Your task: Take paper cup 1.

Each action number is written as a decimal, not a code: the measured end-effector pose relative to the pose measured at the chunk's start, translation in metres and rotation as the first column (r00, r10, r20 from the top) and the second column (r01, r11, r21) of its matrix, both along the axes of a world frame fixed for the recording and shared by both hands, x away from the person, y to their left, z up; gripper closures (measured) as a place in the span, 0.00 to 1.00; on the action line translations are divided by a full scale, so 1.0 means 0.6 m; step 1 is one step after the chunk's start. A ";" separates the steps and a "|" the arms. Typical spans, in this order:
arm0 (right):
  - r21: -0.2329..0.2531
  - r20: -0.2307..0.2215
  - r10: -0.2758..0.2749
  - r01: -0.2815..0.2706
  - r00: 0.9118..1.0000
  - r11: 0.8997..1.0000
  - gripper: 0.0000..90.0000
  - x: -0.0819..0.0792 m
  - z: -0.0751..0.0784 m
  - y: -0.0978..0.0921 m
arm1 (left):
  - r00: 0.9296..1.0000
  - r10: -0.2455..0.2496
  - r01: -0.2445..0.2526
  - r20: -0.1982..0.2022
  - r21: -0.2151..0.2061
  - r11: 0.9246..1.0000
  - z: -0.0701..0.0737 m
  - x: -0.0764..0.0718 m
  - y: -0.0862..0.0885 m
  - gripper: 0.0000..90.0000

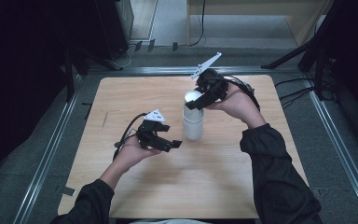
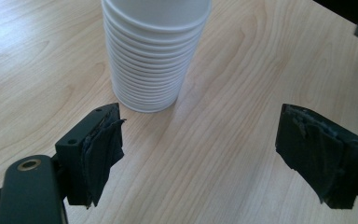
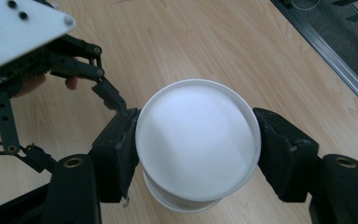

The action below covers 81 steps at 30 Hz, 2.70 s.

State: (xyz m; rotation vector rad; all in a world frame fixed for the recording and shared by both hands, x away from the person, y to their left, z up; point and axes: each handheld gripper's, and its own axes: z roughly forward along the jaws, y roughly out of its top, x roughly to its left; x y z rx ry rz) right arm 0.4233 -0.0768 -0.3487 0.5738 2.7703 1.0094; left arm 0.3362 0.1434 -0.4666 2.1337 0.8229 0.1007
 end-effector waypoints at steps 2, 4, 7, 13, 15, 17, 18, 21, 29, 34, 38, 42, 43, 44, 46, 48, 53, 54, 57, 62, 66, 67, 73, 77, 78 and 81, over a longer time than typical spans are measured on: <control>0.002 -0.001 -0.001 0.001 1.000 1.000 0.39 -0.002 0.012 -0.001 | 1.000 -0.004 0.004 -0.002 -0.006 1.000 0.002 0.001 0.001 0.17; 0.011 -0.001 -0.004 0.004 1.000 1.000 0.39 -0.004 0.023 -0.002 | 1.000 -0.008 0.008 0.003 -0.009 1.000 0.005 0.000 0.003 0.17; 0.024 0.003 -0.014 0.014 1.000 1.000 0.39 -0.010 0.043 -0.005 | 1.000 -0.019 0.019 0.006 -0.018 1.000 0.010 -0.001 0.006 0.17; 0.055 -0.001 -0.042 0.042 0.999 0.998 0.40 -0.024 0.089 -0.022 | 0.999 -0.043 0.043 -0.009 -0.026 0.999 0.011 -0.002 0.011 0.17; 0.076 -0.005 -0.045 0.046 0.999 0.996 0.40 -0.028 0.101 -0.030 | 0.999 -0.047 0.047 -0.015 -0.032 0.998 0.012 -0.003 0.013 0.17; 0.098 -0.009 -0.044 0.045 0.999 0.994 0.40 -0.037 0.114 -0.038 | 0.998 -0.060 0.060 -0.013 -0.020 0.998 0.014 -0.003 0.014 0.17; 0.103 -0.009 -0.039 0.039 0.999 0.994 0.40 -0.043 0.119 -0.042 | 0.998 -0.062 0.062 -0.006 -0.015 0.998 0.015 -0.004 0.014 0.17; 0.095 0.000 -0.022 0.022 1.000 0.995 0.40 -0.061 0.122 -0.052 | 0.998 -0.069 0.069 0.002 -0.018 0.997 0.020 -0.007 0.015 0.17; 0.115 0.017 0.035 -0.037 0.999 0.993 0.40 -0.106 0.097 -0.083 | 0.994 -0.109 0.109 0.009 -0.023 0.994 0.027 -0.014 0.009 0.17; 0.111 0.008 0.052 -0.052 0.999 0.992 0.40 -0.131 0.060 -0.096 | 0.990 -0.138 0.138 0.011 -0.020 0.990 0.026 -0.018 0.008 0.17; 0.102 0.008 0.072 -0.072 0.997 0.992 0.40 -0.143 0.034 -0.096 | 0.988 -0.152 0.152 0.005 -0.016 0.988 0.024 -0.019 0.007 0.17; 0.103 0.004 0.100 -0.100 0.995 0.990 0.40 -0.150 0.007 -0.095 | 0.987 -0.160 0.160 0.004 -0.027 0.987 0.023 -0.022 0.009 0.17; 0.105 -0.003 0.103 -0.102 0.995 0.989 0.40 -0.152 0.001 -0.095 | 0.987 -0.161 0.161 0.007 -0.029 0.986 0.023 -0.023 0.009 0.17; 0.108 -0.004 0.113 -0.111 0.994 0.988 0.40 -0.153 -0.005 -0.095 | 0.987 -0.160 0.160 0.008 -0.029 0.987 0.022 -0.024 0.010 0.17; 0.116 -0.006 0.123 -0.121 0.992 0.986 0.40 -0.157 -0.016 -0.095 | 0.987 -0.159 0.160 0.010 -0.024 0.987 0.022 -0.025 0.010 0.17; 0.119 -0.009 0.126 -0.124 0.992 0.985 0.40 -0.160 -0.026 -0.094 | 0.987 -0.160 0.161 0.010 -0.026 0.987 0.021 -0.027 0.011 0.17; 0.125 -0.010 0.142 -0.139 0.990 0.982 0.40 -0.167 -0.055 -0.094 | 0.984 -0.178 0.178 0.026 -0.014 0.984 0.020 -0.035 0.009 0.17; 0.133 -0.012 0.146 -0.143 0.989 0.981 0.40 -0.169 -0.063 -0.094 | 0.984 -0.178 0.178 0.025 -0.014 0.984 0.019 -0.035 0.009 0.17; 0.142 -0.025 0.148 -0.143 0.989 0.979 0.40 -0.174 -0.080 -0.095 | 0.984 -0.177 0.178 0.026 -0.021 0.984 0.019 -0.037 0.009 0.17; 0.143 -0.044 0.156 -0.148 0.987 0.979 0.40 -0.180 -0.107 -0.093 | 0.983 -0.179 0.180 0.024 -0.027 0.983 0.017 -0.042 0.009 0.17; 0.169 -0.050 0.166 -0.155 0.985 0.973 0.40 -0.186 -0.127 -0.092 | 0.983 -0.184 0.184 0.029 -0.017 0.983 0.015 -0.050 0.011 0.17; 0.178 -0.052 0.171 -0.159 0.984 0.971 0.40 -0.187 -0.135 -0.091 | 0.983 -0.183 0.184 0.030 -0.016 0.983 0.014 -0.051 0.012 0.17; 0.190 -0.076 0.184 -0.167 0.980 0.967 0.40 -0.188 -0.162 -0.082 | 0.983 -0.179 0.180 0.029 -0.032 0.983 0.011 -0.063 0.018 0.17; 0.208 -0.082 0.204 -0.183 0.976 0.961 0.40 -0.185 -0.169 -0.070 | 0.982 -0.190 0.191 0.020 -0.036 0.981 0.006 -0.073 0.021 0.16; 0.212 -0.079 0.212 -0.192 0.974 0.958 0.40 -0.183 -0.170 -0.067 | 0.981 -0.195 0.196 0.016 -0.049 0.979 0.004 -0.076 0.023 0.16; 0.243 -0.080 0.230 -0.205 0.970 0.948 0.40 -0.179 -0.168 -0.057 | 0.980 -0.197 0.197 0.013 -0.080 0.977 0.002 -0.080 0.026 0.15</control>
